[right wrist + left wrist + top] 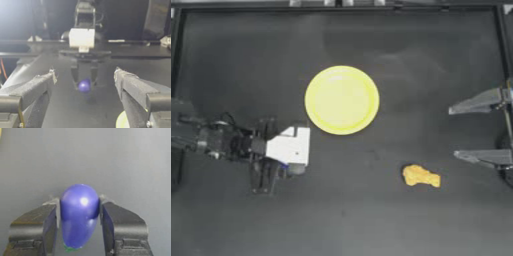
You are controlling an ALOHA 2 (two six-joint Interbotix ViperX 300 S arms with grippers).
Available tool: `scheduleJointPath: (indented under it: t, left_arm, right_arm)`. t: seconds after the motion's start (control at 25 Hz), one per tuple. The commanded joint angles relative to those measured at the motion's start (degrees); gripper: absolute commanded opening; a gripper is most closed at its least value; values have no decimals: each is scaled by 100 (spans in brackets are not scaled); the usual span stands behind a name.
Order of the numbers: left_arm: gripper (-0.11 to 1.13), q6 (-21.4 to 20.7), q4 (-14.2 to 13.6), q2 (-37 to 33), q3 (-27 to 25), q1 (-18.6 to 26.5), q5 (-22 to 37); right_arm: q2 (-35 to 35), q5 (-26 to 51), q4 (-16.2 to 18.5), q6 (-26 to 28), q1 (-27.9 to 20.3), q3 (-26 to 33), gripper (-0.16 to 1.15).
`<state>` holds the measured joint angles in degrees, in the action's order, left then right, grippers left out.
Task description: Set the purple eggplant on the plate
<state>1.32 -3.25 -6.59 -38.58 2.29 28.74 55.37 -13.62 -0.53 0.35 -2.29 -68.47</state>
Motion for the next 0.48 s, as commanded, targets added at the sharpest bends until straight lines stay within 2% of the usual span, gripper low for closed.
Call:
scheduleJointPath:
  t: [0.04, 0.24, 0.48]
  left_arm:
    - [41, -105, -299, -264, 343, 272, 9]
    - [41, -624, -527, -167, 694, 721, 9]
    - [41, -1503, -527, 422, 1327, 1195, 26]
  right_arm:
    - [-35, -18, -18, 0, -9, 62, 100]
    - [-35, -18, -18, 0, -9, 44, 100]
    - [-35, -18, -18, 9, -9, 18, 99]
